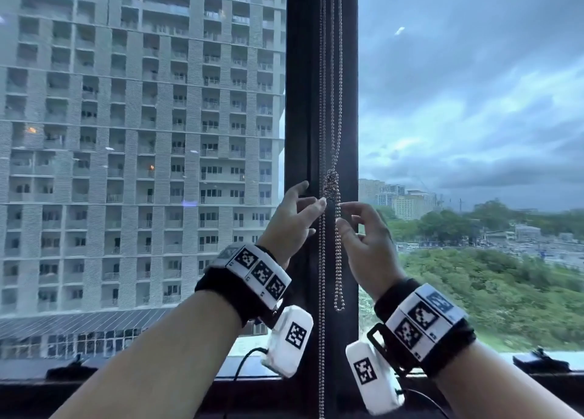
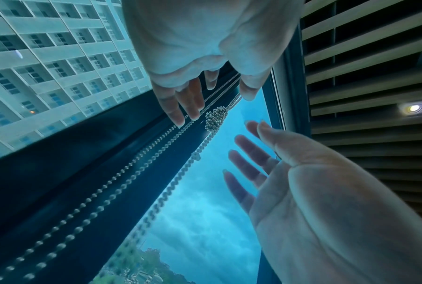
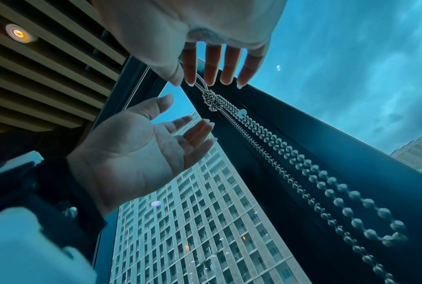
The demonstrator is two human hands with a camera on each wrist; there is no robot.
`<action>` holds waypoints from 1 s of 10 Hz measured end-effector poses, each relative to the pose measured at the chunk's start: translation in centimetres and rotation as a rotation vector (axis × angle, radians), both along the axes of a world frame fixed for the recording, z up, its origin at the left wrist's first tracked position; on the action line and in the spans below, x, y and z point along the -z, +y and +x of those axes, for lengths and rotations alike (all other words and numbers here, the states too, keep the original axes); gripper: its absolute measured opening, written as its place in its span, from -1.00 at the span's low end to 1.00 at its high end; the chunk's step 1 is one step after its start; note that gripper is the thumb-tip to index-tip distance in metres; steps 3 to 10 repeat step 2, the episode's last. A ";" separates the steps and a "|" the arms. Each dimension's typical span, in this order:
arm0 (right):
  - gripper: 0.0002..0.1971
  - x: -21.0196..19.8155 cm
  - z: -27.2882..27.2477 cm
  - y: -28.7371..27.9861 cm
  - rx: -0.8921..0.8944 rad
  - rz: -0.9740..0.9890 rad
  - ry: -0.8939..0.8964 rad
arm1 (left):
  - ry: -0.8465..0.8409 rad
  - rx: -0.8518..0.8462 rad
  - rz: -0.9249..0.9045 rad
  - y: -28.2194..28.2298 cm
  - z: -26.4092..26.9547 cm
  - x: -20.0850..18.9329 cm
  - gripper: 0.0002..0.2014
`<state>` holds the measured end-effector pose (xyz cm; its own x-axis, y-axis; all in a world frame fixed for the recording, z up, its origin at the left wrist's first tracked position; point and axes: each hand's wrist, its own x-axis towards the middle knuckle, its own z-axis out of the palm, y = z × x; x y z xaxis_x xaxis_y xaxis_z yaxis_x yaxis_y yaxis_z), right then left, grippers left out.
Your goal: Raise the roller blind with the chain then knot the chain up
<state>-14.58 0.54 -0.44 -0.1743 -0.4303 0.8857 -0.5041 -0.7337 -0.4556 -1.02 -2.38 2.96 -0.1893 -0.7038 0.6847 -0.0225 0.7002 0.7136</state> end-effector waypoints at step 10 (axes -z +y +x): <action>-0.92 -0.1 1.3 -0.4 0.050 -0.067 -0.026 | -0.080 -0.257 -0.186 0.0 2.7 0.6 -0.72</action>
